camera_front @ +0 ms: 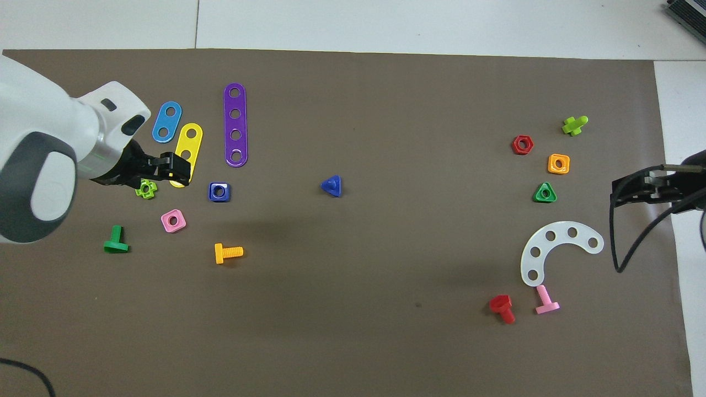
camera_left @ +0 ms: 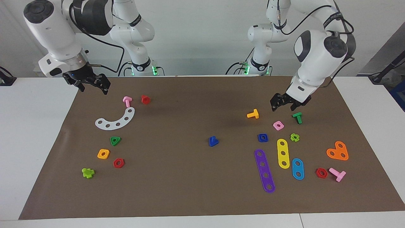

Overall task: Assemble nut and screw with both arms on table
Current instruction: 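Grasp the blue square nut with the left gripper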

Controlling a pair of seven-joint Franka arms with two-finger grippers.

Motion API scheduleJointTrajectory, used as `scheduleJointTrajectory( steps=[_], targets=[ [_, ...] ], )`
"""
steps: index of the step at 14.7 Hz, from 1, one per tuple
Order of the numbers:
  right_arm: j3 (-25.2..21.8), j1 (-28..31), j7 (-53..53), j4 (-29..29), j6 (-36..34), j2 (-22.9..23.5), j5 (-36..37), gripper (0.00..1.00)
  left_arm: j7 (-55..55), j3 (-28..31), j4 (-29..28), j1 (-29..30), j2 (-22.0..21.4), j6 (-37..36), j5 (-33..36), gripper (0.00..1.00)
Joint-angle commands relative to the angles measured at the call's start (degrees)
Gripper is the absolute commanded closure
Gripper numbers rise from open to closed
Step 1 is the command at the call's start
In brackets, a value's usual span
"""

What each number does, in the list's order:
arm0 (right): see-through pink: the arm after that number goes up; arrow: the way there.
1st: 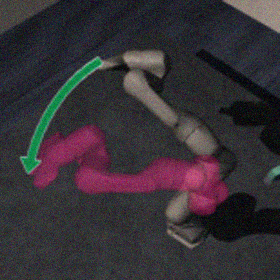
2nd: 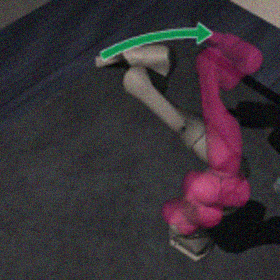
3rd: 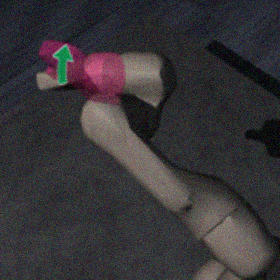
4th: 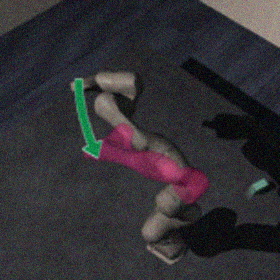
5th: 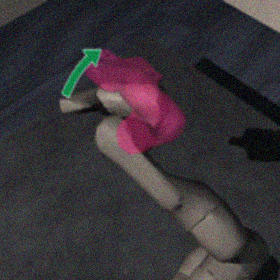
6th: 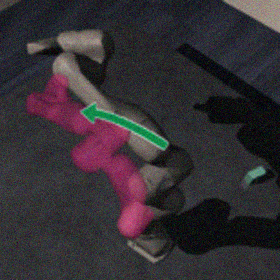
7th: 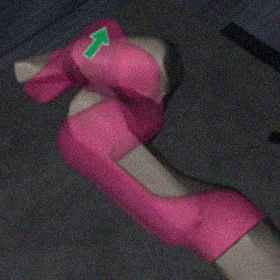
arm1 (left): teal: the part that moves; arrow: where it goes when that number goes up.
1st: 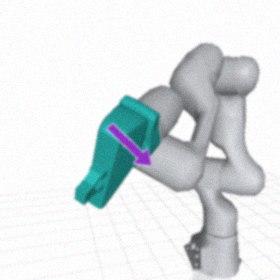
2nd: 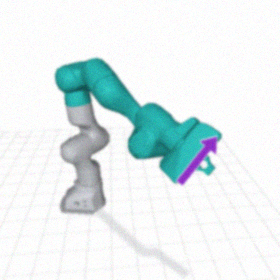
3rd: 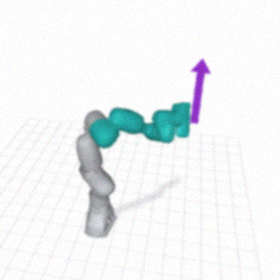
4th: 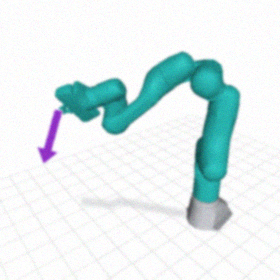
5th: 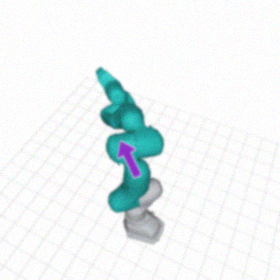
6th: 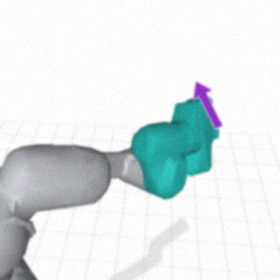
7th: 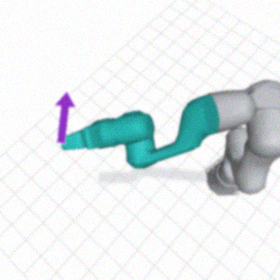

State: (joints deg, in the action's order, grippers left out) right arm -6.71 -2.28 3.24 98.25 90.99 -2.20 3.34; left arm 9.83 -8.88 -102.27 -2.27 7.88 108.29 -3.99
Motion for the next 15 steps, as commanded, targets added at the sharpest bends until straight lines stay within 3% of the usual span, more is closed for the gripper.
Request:
scheduleJointTrajectory(
  steps=[1, 3, 7, 15],
  targets=[
    [0.56, 1.93, -3.49, 1.68, 0.16, -3.60, -1.14, 0.00, 1.07, 0.79, -5.22, -1.24, 1.07, 9.54, -0.67, 0.10],
    [0.56, 2.11, -3.59, -0.50, -1.24, -4.22, -1.14, 0.00, 0.89, 0.79, -6.00, -2.64, 4.50, 13.86, -0.23, 0.13],
    [1.26, 1.40, -3.32, -12.01, -9.16, -0.27, -1.23, 0.00, -3.85, 0.79, -9.09, -3.44, 7.58, 20.02, 1.35, 0.19],
    [1.35, 1.14, -2.89, -9.23, -8.11, -0.79, -2.55, 0.00, -3.42, 0.97, -12.51, -4.06, 9.17, 23.45, 1.53, 0.23]
  ],
)
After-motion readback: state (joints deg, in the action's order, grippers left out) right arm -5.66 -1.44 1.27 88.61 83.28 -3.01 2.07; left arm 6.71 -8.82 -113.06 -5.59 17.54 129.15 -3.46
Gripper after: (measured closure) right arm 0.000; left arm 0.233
